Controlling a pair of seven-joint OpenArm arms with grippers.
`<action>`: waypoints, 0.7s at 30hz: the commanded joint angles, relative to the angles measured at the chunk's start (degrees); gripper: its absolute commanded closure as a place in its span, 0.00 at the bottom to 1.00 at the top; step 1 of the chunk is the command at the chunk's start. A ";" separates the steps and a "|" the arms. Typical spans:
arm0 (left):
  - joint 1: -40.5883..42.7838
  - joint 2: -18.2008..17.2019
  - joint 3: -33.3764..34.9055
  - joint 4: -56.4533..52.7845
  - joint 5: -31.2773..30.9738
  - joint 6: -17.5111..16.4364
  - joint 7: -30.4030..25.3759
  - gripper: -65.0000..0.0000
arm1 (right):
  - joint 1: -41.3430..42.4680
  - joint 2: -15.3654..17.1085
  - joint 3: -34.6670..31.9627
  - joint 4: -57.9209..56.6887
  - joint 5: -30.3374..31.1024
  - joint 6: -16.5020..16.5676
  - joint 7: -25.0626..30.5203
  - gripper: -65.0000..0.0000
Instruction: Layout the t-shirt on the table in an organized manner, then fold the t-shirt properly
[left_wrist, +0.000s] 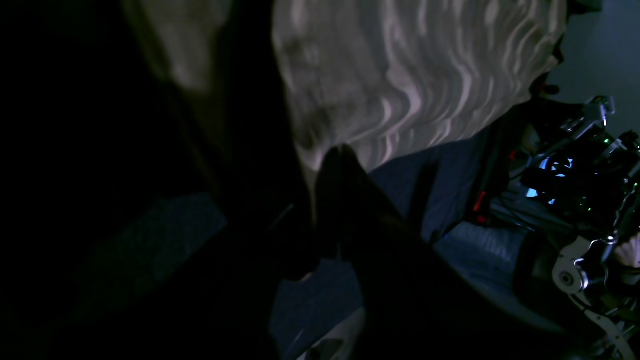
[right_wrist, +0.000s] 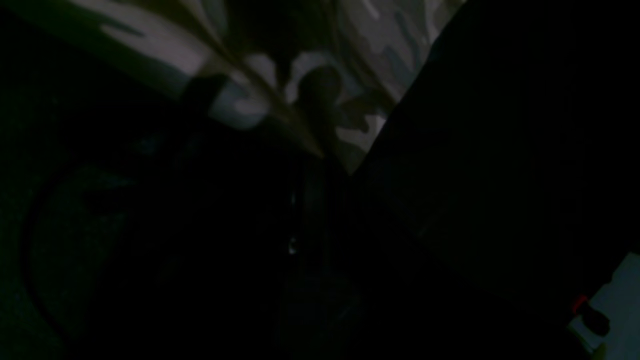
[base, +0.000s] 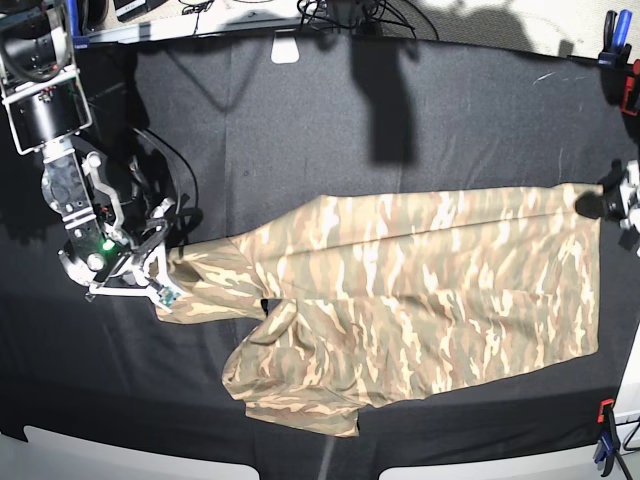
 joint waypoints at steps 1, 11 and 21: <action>-1.20 -1.64 -0.24 0.68 -1.17 -0.32 0.08 1.00 | 1.44 0.96 0.55 0.90 -1.14 -0.85 -0.83 1.00; -1.75 -1.68 -0.24 0.68 -1.17 -0.32 0.08 0.44 | 1.44 0.96 0.55 0.90 -1.14 -0.85 -0.81 1.00; -12.02 -2.23 -0.26 0.74 -1.17 -0.32 -15.69 0.44 | 1.44 0.96 0.55 0.90 -0.92 -0.87 -0.79 1.00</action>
